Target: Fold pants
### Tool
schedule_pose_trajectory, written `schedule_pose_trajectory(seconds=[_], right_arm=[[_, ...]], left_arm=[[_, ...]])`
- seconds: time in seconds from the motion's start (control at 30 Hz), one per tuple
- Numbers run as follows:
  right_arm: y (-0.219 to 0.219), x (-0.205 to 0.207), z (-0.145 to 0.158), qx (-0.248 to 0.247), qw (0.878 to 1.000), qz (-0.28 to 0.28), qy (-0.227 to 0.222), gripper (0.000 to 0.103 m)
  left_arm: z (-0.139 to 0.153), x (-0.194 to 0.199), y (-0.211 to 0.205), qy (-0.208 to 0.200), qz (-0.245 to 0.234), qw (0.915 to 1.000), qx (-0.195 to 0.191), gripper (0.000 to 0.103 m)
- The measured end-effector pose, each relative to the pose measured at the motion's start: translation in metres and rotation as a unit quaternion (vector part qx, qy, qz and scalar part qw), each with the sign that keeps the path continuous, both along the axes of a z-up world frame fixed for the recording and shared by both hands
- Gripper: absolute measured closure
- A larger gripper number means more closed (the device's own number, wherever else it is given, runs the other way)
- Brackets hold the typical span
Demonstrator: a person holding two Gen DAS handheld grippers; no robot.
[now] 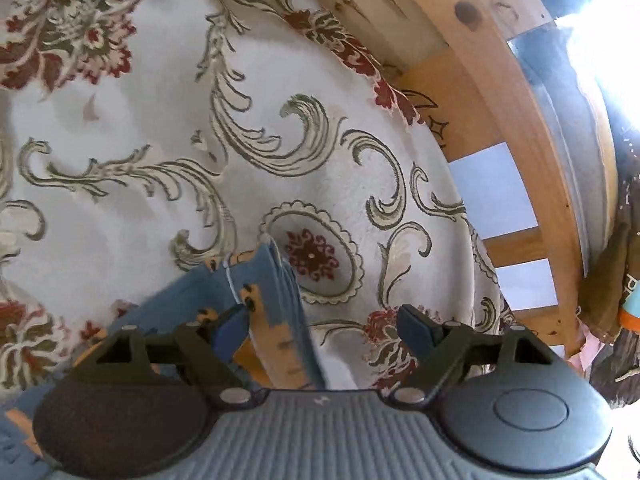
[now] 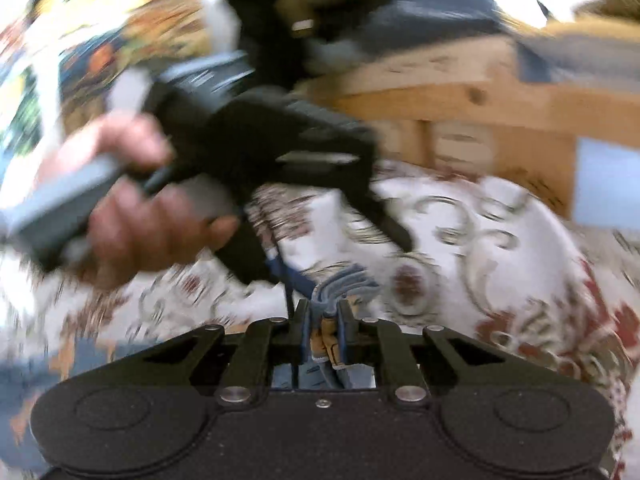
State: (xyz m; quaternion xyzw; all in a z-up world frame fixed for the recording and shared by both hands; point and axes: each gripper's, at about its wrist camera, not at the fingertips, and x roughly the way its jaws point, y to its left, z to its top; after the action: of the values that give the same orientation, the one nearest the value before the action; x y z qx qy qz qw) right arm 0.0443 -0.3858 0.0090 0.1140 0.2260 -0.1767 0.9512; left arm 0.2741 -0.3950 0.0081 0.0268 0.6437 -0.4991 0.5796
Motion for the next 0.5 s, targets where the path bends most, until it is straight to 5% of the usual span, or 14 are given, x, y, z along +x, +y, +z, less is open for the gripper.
schedule_pose_trajectory(seconds=[0.3,0.5], right_arm=[[0.044,0.013,-0.004,-0.085,0.991,0.091,0.044,0.089],[0.050,0.014,-0.005,-0.098,0.988,0.104,0.055,0.089]], left_arm=[[-0.004,0.001,0.004,-0.051,0.002,0.9960,0.073,0.022],[-0.010,0.007,0.024,-0.073,0.037,0.9927,0.088,0.082]])
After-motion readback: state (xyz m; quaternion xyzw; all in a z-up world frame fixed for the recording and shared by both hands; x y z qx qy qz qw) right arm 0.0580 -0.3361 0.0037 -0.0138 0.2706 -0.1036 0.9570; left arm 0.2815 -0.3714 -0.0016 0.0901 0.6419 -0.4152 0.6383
